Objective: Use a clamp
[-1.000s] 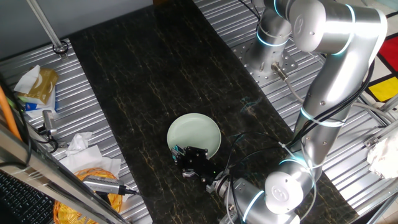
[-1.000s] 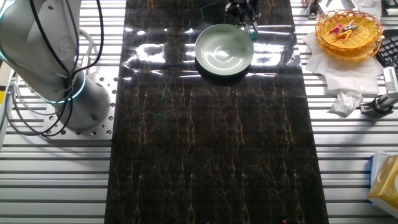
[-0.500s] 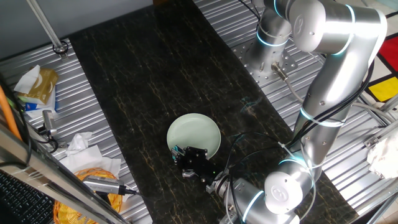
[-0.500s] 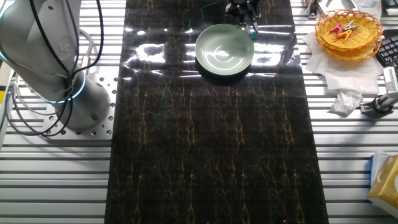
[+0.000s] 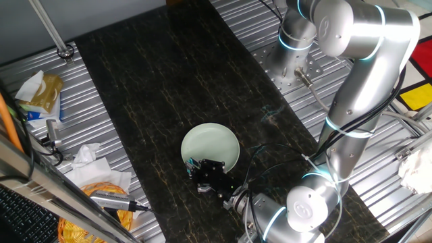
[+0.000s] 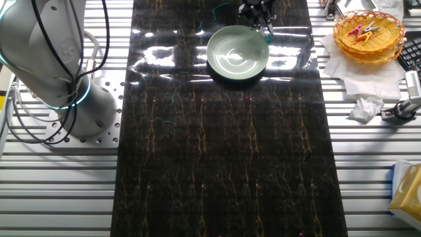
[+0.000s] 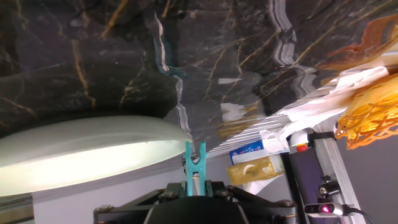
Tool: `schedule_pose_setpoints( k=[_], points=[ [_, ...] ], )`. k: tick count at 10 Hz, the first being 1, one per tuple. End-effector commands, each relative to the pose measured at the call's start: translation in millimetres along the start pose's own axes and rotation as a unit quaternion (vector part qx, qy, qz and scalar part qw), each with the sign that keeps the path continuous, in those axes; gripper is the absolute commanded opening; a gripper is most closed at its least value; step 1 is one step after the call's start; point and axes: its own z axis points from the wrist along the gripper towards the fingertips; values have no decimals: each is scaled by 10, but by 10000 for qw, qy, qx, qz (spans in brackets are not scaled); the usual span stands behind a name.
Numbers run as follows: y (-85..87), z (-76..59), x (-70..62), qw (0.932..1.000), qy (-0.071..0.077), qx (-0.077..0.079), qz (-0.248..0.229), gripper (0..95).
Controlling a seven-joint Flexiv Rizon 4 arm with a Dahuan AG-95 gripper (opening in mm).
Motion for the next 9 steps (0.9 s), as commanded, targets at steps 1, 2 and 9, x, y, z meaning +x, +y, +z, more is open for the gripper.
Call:
schedule_pose_setpoints(
  k=[1,2,9],
  points=[
    [15,120,-100,10000,4,-5,-30,0],
    [11,127,-112,10000,-1,-6,-39,0],
    [6,135,-124,9999,-47,-13,-139,0]
  ],
)
